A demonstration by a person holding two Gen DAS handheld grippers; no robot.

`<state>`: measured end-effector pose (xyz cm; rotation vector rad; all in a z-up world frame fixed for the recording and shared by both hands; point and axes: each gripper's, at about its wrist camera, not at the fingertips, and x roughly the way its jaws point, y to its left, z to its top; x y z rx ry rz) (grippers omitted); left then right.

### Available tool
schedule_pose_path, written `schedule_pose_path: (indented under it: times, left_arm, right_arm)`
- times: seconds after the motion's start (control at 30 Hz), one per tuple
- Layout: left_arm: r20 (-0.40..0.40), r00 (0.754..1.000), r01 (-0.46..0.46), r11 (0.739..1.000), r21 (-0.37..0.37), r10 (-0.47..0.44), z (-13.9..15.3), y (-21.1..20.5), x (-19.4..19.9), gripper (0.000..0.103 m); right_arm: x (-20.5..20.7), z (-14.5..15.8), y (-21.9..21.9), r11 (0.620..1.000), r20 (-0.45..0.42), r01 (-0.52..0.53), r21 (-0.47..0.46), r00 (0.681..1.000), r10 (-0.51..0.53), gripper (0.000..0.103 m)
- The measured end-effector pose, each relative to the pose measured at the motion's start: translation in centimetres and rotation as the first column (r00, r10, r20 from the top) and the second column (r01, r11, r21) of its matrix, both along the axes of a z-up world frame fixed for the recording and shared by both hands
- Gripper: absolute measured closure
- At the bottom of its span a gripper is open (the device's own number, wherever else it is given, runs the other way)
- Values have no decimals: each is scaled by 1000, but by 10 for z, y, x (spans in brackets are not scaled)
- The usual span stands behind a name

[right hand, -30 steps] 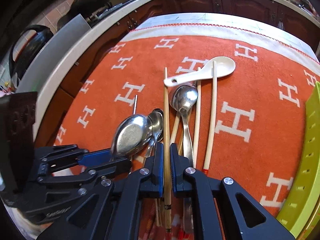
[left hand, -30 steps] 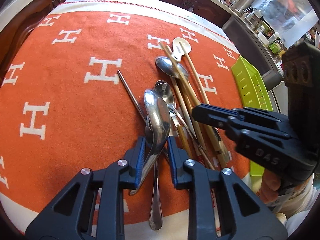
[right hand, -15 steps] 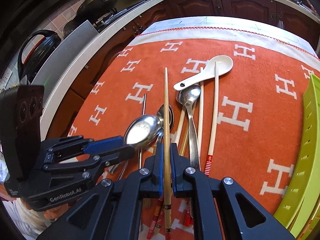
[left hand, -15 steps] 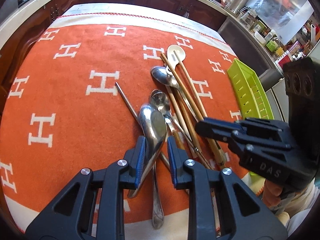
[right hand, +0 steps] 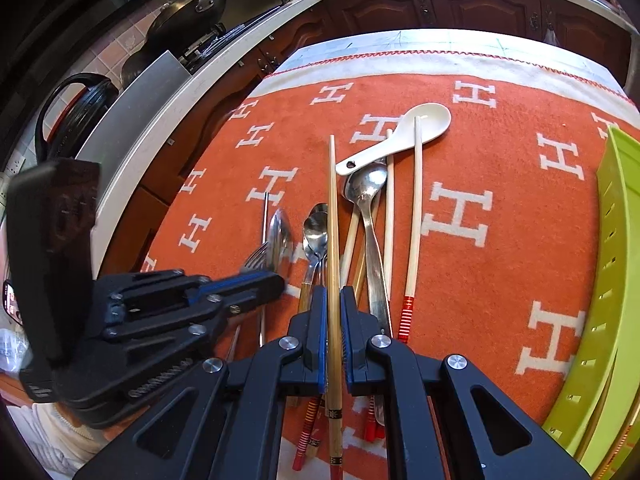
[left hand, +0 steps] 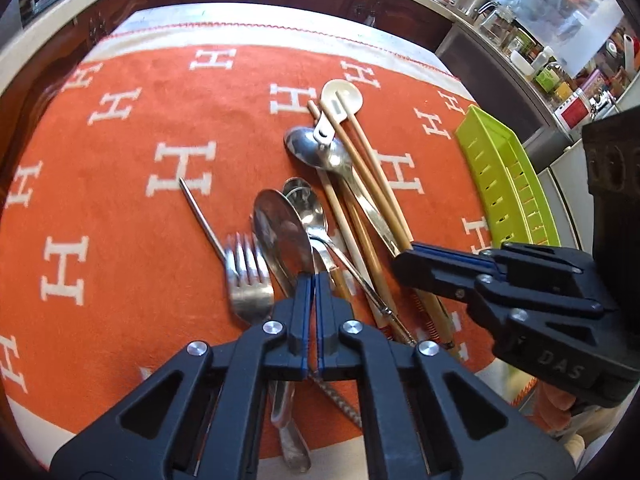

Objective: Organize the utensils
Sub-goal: 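Lift the spoon and chopstick and carry both toward the green tray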

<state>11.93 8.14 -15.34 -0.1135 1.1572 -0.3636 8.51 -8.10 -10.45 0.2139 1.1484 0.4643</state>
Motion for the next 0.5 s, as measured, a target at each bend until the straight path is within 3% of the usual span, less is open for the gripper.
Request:
schedule_pose_path:
  times: [0.23,0.5]
  left_arm:
    - [17,998,-53,999,11,52,9,1,-4,103]
    - [48,998,-50,999,-5,51,32,-1,-19,103]
  right_arm:
    - [-2,-1,-3,999,-9,-10,44,1000,10,97]
    - [-11,11,-9,998,17,1,70,1000,-2,97]
